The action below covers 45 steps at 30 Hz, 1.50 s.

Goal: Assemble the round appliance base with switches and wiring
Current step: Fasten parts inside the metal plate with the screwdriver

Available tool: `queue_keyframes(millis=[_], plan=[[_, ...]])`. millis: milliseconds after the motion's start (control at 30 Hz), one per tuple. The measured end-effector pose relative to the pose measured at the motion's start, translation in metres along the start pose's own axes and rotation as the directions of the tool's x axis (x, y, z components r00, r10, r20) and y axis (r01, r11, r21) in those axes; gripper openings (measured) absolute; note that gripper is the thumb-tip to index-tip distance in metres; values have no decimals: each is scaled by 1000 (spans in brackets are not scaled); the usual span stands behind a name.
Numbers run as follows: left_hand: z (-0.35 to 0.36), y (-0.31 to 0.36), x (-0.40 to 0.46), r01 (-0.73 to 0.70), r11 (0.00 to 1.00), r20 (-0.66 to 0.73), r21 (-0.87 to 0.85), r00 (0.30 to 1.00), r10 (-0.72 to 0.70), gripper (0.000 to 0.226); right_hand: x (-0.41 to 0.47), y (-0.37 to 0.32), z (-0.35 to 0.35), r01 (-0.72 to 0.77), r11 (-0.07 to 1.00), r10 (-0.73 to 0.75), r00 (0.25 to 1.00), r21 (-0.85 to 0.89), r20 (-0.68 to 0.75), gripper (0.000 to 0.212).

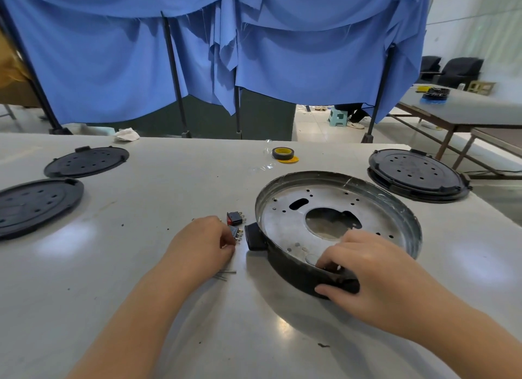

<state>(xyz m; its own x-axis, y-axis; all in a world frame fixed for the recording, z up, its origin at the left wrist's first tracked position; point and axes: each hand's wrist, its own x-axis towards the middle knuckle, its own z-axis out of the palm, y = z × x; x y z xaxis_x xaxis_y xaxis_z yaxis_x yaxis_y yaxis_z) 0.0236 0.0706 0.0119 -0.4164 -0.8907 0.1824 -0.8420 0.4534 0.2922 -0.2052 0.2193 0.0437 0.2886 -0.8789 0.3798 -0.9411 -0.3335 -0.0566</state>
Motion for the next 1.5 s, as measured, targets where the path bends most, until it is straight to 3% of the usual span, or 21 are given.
queue_keyframes(millis=[400,567,667,833,1100,1233,1367,1500], plan=[[2,1,-3,-104,993,46,-62,993,107,14,3,1,-4,7,1000,-7,1000,-7,-15,18],[-4,6,-4,-85,954,11,-288,996,92,17,18,7,-20,-13,999,9,993,-31,-122,29],[-9,16,-6,-54,871,1,-489,998,63,16,28,12,-31,-76,997,78,980,16,-182,28],[-17,34,-11,-11,638,-18,-770,1000,-5,14,47,24,-49,-159,979,182,963,124,-199,29],[-32,58,-24,28,339,1,-940,997,-81,17,63,32,-72,-182,897,309,910,403,-276,25],[-44,64,-31,-116,275,-158,-954,978,-136,11,61,28,-76,-157,860,330,896,486,-295,33],[-45,76,-40,-350,346,-410,-871,904,-119,11,62,20,-77,-134,840,332,894,527,-302,38],[-40,81,-43,-497,439,-579,-749,813,-67,10,63,7,-76,-120,851,307,904,512,-298,34]])
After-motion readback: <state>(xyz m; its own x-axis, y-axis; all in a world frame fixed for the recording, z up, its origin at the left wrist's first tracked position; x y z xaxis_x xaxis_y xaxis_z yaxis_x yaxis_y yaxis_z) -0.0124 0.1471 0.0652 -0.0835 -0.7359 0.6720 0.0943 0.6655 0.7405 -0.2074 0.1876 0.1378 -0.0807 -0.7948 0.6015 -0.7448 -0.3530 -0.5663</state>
